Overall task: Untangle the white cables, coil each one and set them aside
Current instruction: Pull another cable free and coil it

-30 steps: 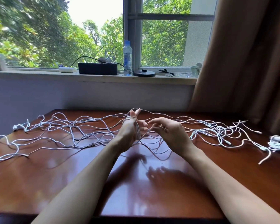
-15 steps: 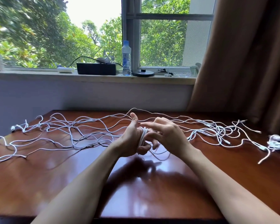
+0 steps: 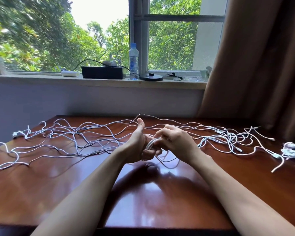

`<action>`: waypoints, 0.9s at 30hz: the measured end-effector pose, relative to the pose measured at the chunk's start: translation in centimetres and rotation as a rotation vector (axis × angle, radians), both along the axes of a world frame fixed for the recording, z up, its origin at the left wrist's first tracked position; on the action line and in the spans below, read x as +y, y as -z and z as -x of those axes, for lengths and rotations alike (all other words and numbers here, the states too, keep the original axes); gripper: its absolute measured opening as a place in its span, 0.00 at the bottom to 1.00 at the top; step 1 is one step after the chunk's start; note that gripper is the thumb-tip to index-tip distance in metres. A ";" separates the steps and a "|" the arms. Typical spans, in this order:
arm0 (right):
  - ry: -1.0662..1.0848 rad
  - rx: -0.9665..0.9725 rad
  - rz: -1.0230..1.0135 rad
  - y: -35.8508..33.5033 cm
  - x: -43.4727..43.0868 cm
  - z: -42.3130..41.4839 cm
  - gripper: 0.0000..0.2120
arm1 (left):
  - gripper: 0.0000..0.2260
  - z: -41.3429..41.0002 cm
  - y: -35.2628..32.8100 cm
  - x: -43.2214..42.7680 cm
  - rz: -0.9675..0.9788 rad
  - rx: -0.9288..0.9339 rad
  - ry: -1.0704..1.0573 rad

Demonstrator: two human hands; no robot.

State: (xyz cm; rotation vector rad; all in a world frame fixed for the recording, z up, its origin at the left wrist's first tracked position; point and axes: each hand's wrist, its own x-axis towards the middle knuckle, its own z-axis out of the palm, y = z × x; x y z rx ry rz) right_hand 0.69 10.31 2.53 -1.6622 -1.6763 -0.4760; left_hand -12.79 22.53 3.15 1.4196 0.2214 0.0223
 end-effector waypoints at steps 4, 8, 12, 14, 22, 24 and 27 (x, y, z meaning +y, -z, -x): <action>0.086 -0.098 -0.038 0.0 0.0 -0.2 0.13 | 0.50 -0.6 0.2 0.5 -0.022 -0.043 -0.078; 0.149 -0.110 -0.027 -0.1 -0.2 -0.3 0.23 | 0.37 -1.0 0.1 0.7 -0.056 -0.099 -0.194; 0.192 -0.067 -0.036 0.0 -0.4 -1.0 0.25 | 0.21 -1.2 0.2 0.8 -0.103 -0.218 -0.224; 0.213 -0.010 -0.039 0.1 -0.4 -1.3 0.24 | 0.15 -1.1 0.4 0.9 -0.118 -0.316 -0.266; 0.167 0.247 -0.086 0.4 0.0 -2.2 0.11 | 0.11 -0.6 0.7 0.5 -0.406 -0.431 -0.372; 0.165 0.274 -0.094 0.4 0.0 -2.2 0.12 | 0.09 -0.7 0.9 0.6 -0.475 -0.423 -0.416; 0.145 0.328 -0.109 0.2 -0.1 -1.9 0.12 | 0.10 -0.9 1.1 0.8 -0.569 -0.422 -0.471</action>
